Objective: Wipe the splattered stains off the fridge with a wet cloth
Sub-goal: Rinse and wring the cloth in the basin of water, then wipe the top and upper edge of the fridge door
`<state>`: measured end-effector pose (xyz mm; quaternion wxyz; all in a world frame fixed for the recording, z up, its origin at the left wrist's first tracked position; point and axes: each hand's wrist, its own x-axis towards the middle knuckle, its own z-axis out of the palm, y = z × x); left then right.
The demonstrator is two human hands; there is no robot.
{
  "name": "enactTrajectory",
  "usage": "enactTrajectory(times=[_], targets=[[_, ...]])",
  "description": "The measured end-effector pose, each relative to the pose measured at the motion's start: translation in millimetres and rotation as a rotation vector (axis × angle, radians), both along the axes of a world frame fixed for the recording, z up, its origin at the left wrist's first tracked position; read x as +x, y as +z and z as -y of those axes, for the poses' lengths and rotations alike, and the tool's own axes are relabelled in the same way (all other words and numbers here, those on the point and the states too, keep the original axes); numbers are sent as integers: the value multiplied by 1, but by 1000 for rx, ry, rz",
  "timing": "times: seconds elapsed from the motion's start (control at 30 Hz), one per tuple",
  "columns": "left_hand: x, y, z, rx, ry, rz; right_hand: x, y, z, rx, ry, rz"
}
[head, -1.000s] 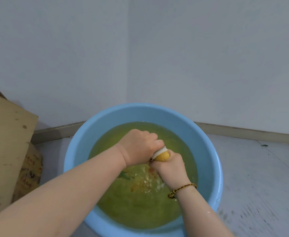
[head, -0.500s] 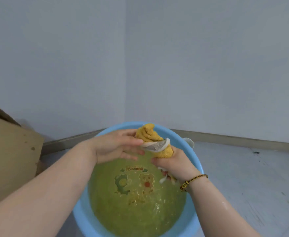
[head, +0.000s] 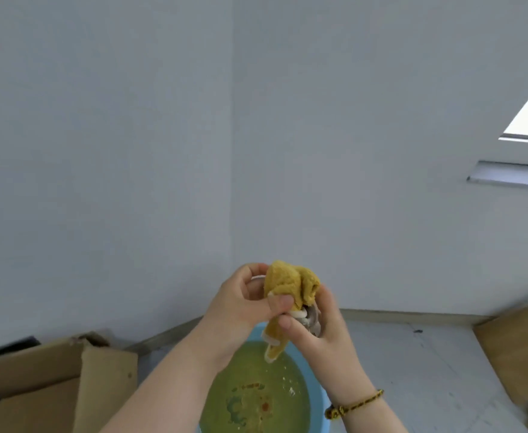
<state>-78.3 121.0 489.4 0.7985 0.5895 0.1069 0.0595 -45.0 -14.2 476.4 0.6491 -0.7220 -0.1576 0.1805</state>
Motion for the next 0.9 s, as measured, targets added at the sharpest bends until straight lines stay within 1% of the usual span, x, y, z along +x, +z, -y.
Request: enactTrajectory(times=[0.07, 0.13, 0.27, 0.33, 0.4, 0.5, 0.53, 0.63, 0.67, 0.73, 0.8, 0.83, 0.9], targets=[[-7, 39, 8, 69, 11, 24, -10, 43, 4, 28, -109, 70], [-16, 79, 18, 103, -39, 54, -25, 91, 13, 46, -187, 137], [-30, 124, 39, 70, -230, 132, -50, 145, 42, 146, -229, 85], [-37, 138, 51, 60, -315, 151, -63, 163, 61, 128, -246, 120], [-44, 150, 69, 24, -383, 179, -82, 182, 83, 72, -337, 228], [-52, 162, 104, -73, -480, 179, -106, 200, 116, 0, -531, 351], [-56, 164, 118, -60, -504, 157, -113, 204, 127, -38, -587, 382], [-79, 171, 173, 127, -463, 80, -144, 212, 168, -231, -773, 474], [-91, 175, 189, 158, -448, 59, -155, 214, 182, -284, -815, 499], [-116, 183, 224, 192, -534, 70, -181, 218, 210, -354, -857, 522], [-143, 190, 260, 239, -626, 111, -211, 223, 240, -390, -866, 502], [-151, 189, 274, 226, -644, 109, -224, 226, 252, -387, -862, 483], [-168, 191, 300, 145, -681, 82, -254, 235, 282, -281, -899, 418]])
